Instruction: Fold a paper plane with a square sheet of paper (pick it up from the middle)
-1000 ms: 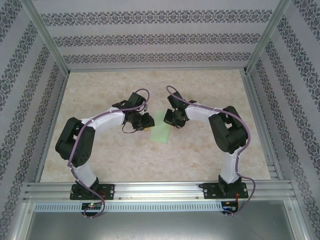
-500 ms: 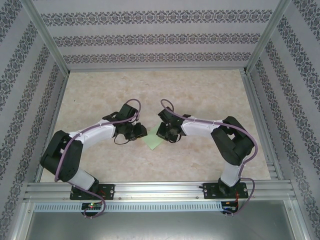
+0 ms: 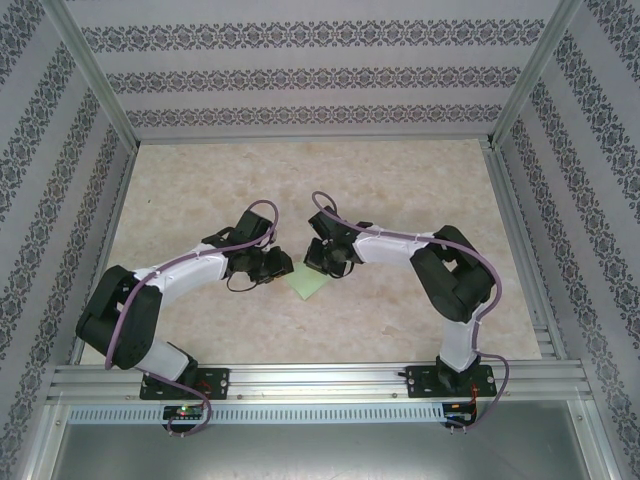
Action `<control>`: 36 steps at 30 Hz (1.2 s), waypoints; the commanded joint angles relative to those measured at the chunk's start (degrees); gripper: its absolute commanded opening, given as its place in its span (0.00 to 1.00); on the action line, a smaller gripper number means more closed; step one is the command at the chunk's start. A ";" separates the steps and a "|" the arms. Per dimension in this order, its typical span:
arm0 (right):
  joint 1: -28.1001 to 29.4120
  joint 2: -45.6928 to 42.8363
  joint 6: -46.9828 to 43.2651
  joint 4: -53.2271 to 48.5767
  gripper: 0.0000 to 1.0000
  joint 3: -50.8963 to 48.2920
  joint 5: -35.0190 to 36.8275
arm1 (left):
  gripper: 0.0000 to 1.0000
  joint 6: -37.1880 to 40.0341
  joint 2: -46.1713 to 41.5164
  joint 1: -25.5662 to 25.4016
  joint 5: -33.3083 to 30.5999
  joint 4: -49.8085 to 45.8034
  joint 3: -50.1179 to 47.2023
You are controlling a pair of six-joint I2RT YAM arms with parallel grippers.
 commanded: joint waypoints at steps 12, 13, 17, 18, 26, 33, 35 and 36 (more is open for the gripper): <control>-5.48 1.82 5.72 1.30 0.00 0.28 5.71 | 0.22 0.67 5.51 -2.28 2.55 1.19 5.42; -5.61 1.74 6.33 1.99 0.00 0.66 5.95 | 0.22 0.70 5.85 -2.63 2.70 1.39 5.83; -6.09 0.85 5.45 5.10 0.00 2.25 4.82 | 0.21 0.29 7.48 -3.78 3.31 2.30 7.44; -6.29 0.25 4.92 6.47 0.00 2.10 3.73 | 0.21 -0.08 7.75 -4.02 3.51 2.78 7.66; -8.71 -11.43 -2.82 12.92 0.00 -8.51 -0.80 | 0.11 -4.45 9.43 -6.24 3.33 7.61 8.60; -12.11 -16.02 -8.09 13.60 0.00 -16.11 -4.41 | 0.04 -5.68 14.08 -8.87 3.45 6.96 12.79; -12.32 -15.15 -9.04 13.89 0.00 -16.17 -5.71 | 0.03 -6.00 15.65 -9.18 3.15 6.67 13.97; -12.32 -14.51 -9.23 14.02 0.00 -15.92 -6.20 | 0.03 -6.24 16.13 -9.27 3.01 6.67 14.40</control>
